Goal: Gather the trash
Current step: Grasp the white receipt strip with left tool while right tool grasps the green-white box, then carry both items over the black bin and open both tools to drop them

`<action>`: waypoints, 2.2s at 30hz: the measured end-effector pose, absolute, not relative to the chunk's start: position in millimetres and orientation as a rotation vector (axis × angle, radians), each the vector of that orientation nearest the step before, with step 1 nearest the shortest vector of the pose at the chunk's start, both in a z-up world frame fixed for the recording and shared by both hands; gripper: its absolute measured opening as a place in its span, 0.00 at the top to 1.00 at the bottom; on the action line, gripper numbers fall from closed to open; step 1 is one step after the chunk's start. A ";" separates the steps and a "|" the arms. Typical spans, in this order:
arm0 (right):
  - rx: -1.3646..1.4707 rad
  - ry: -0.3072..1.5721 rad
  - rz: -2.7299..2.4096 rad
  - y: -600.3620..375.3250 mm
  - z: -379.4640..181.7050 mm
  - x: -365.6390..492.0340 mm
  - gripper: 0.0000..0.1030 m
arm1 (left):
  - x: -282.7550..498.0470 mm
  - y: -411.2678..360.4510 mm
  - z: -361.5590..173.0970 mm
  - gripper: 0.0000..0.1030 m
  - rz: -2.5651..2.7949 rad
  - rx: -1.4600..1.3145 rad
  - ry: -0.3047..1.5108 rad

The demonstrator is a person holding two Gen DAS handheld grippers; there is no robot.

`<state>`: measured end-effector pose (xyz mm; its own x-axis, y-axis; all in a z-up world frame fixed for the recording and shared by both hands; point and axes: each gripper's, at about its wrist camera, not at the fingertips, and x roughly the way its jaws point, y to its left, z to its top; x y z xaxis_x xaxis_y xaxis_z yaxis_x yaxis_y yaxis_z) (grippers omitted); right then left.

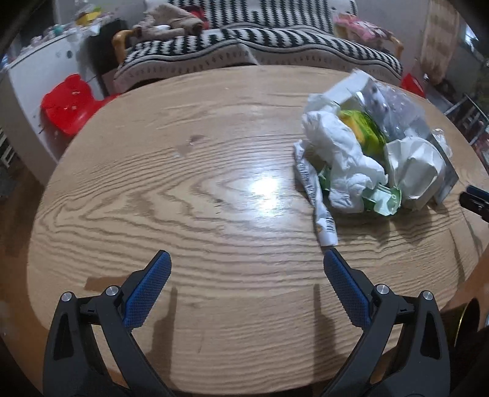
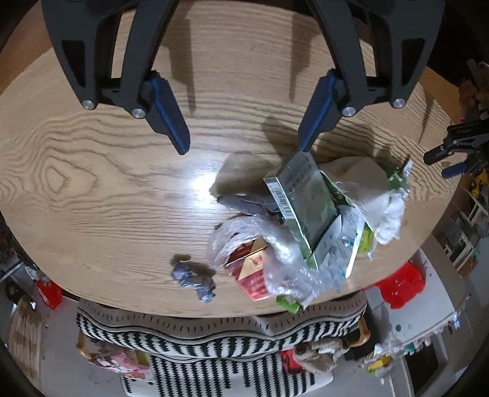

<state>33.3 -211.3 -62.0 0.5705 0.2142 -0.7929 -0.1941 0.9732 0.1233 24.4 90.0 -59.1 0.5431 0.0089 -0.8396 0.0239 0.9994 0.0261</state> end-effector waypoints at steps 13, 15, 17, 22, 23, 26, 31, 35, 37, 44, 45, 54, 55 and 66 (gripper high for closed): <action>0.110 0.979 0.347 -193.1 -78.7 70.8 0.50 | 59.3 58.7 -76.1 0.07 -0.136 0.044 0.989; 0.152 0.981 0.381 -192.0 -80.4 76.7 0.54 | 58.6 57.1 -77.8 0.17 -0.124 0.070 0.962; 0.176 0.990 0.404 -190.2 -82.3 79.8 0.66 | 61.2 56.0 -76.6 0.24 -0.127 0.096 0.941; 0.168 0.980 0.429 -182.7 -76.5 73.5 0.82 | 60.3 58.3 -70.8 0.74 -0.118 0.104 0.924; 0.157 0.964 0.421 -181.7 -73.1 71.0 0.83 | 60.2 59.4 -69.7 0.87 -0.098 0.110 0.934; 0.167 0.925 0.412 -184.6 -60.7 63.3 0.86 | 57.9 66.4 -66.4 0.88 -0.080 0.094 0.956; 0.180 0.860 0.397 -191.8 -43.4 51.4 0.88 | 50.3 80.5 -51.9 0.89 -0.027 0.073 0.917; 0.189 0.832 0.394 -195.9 -36.9 44.7 0.88 | 45.6 86.7 -39.2 0.89 -0.006 0.037 0.887; 0.196 0.813 0.387 -198.4 -33.4 42.2 0.89 | 44.3 86.7 -34.1 0.89 0.005 0.019 0.878; 0.225 0.706 0.338 -223.5 -4.7 20.8 0.89 | 37.1 56.1 -10.8 0.89 -0.029 0.013 0.814; 0.229 0.690 0.330 -229.2 -0.4 15.1 0.89 | 35.6 48.6 -6.9 0.89 -0.045 0.011 0.803; 0.218 0.562 0.050 -350.4 29.8 -101.3 0.89 | 6.8 -114.5 20.9 0.89 -0.422 0.167 0.765; 0.213 0.565 -0.009 -372.0 28.4 -122.4 0.89 | -0.1 -143.0 23.2 0.89 -0.499 0.179 0.773; 0.339 0.757 -0.485 -537.0 -47.9 -312.4 0.89 | -95.6 -399.6 8.1 0.89 -1.073 0.305 0.926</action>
<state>-312.4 -537.0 -47.9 0.6261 -0.2954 -0.7216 0.5328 0.8378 0.1192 -95.6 -399.6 8.1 0.1594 -0.6164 -0.7712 0.8529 0.4793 -0.2068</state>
